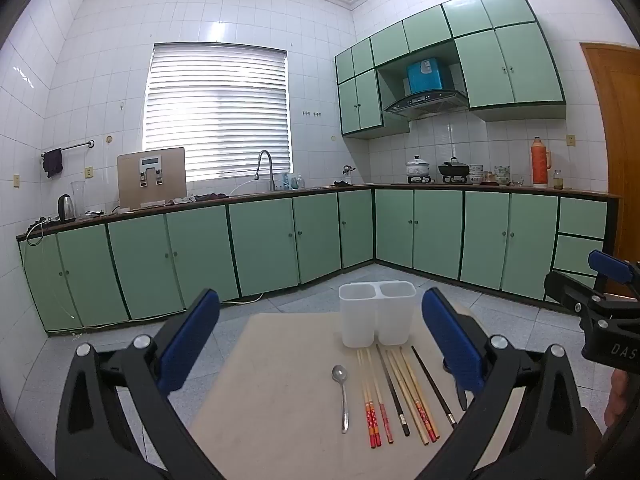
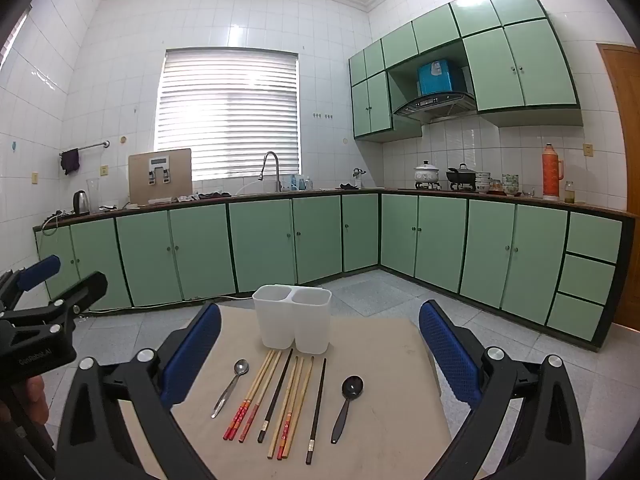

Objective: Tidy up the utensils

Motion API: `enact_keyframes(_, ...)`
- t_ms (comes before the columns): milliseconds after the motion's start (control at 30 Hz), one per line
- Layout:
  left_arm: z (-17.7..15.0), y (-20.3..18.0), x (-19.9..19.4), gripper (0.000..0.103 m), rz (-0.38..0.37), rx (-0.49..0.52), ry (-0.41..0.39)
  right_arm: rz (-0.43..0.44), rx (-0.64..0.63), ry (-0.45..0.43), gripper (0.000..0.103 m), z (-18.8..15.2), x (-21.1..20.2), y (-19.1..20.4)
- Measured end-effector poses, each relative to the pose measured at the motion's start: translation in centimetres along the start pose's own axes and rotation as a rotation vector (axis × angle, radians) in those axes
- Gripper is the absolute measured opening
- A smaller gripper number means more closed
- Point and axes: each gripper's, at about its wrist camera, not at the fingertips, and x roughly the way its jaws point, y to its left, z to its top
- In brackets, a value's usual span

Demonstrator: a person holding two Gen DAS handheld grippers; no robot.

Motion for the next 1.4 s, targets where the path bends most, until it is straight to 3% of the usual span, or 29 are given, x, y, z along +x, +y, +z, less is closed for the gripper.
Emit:
enact_keyframes(1233,0.0,0.0,0.1,0.098,-0.001,0.002,0.003,-0.002,-0.004,0.004,0.097,0.1,0.1,0.1)
enact_keyframes(1400,-0.5,0.9,1.8,0.098,0.016,0.002,0.05,-0.04,-0.022,0.06,0.097,-0.4,1.5,-0.3)
